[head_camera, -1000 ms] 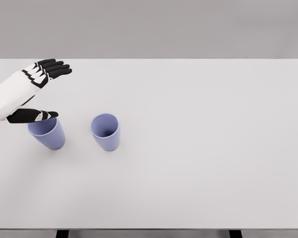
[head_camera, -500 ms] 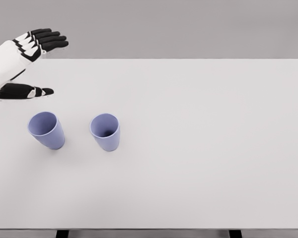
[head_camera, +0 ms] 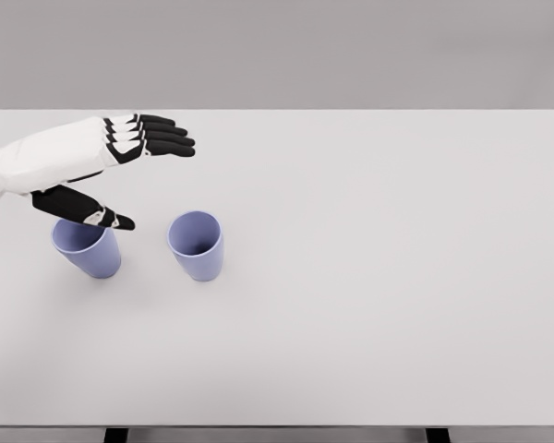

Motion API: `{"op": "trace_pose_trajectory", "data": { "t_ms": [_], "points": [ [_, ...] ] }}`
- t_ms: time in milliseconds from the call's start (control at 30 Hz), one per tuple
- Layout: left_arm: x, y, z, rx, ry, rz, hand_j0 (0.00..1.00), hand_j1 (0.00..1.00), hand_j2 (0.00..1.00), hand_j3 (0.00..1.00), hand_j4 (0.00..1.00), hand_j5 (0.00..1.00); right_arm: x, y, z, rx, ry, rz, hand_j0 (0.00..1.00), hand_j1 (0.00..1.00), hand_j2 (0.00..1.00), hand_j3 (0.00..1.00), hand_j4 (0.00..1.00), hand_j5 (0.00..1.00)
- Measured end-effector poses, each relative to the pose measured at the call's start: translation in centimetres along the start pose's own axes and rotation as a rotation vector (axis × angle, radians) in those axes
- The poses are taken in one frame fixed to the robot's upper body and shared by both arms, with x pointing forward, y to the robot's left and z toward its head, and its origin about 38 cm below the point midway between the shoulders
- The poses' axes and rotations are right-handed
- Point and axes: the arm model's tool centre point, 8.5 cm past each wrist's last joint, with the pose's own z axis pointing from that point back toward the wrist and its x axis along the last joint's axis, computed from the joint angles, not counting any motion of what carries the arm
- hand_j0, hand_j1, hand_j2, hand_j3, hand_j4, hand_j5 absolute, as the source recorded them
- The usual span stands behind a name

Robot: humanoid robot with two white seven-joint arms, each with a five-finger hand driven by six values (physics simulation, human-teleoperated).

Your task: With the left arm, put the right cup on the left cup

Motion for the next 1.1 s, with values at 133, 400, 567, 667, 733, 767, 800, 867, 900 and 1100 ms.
{"op": "trace_pose_trajectory", "data": {
  "t_ms": [133,400,567,667,733,767,800,867,900,1100],
  "points": [
    [-0.4,-0.6,-0.5,0.001,0.02,0.066,1.0,1.0,1.0,1.0,1.0,1.0,0.0,0.0,0.0,0.0,0.0,0.0,1.0,1.0,1.0,1.0,1.0,1.0],
    [-3.0,-3.4,-1.9,-0.063,0.235,0.314,1.0,1.0,1.0,1.0,1.0,1.0,0.0,0.0,0.0,0.0,0.001,0.0,1.0,1.0,1.0,1.0,1.0,1.0],
    [-3.2,-4.2,-1.9,-0.088,0.265,0.346,1.0,1.0,1.0,1.0,1.0,1.0,0.0,0.0,0.0,0.0,0.0,0.0,1.0,1.0,1.0,1.0,1.0,1.0],
    [-3.3,-4.4,-2.0,-0.095,0.269,0.353,1.0,1.0,1.0,1.0,1.0,1.0,0.0,0.0,0.0,0.0,0.0,0.0,1.0,1.0,1.0,1.0,1.0,1.0],
    [-3.3,-4.7,-2.0,-0.103,0.269,0.358,1.0,1.0,1.0,1.0,1.0,1.0,0.0,0.0,0.0,0.0,0.0,0.0,1.0,1.0,1.0,1.0,1.0,1.0],
    [-3.3,-4.9,-2.1,-0.107,0.269,0.36,1.0,1.0,1.0,1.0,1.0,1.0,0.0,0.0,0.0,0.0,0.0,0.0,1.0,1.0,1.0,1.0,1.0,1.0],
    [-3.3,-5.0,-2.2,-0.112,0.269,0.363,1.0,1.0,1.0,1.0,1.0,1.0,0.0,0.0,0.0,0.0,0.0,0.0,1.0,1.0,1.0,1.0,1.0,1.0],
    [-3.3,-5.4,-2.2,-0.12,0.269,0.368,1.0,1.0,1.0,1.0,1.0,1.0,0.0,0.0,0.0,0.0,0.0,0.0,1.0,1.0,1.0,1.0,1.0,1.0],
    [-3.3,-5.5,-2.3,-0.122,0.269,0.369,1.0,1.0,1.0,1.0,1.0,1.0,0.0,0.0,0.0,0.0,0.0,0.0,1.0,1.0,1.0,1.0,1.0,1.0],
    [-3.2,-5.7,-2.3,-0.128,0.265,0.372,1.0,1.0,1.0,1.0,1.0,1.0,0.0,0.0,0.0,0.0,0.0,0.0,1.0,1.0,1.0,1.0,1.0,1.0]
  ]
}}
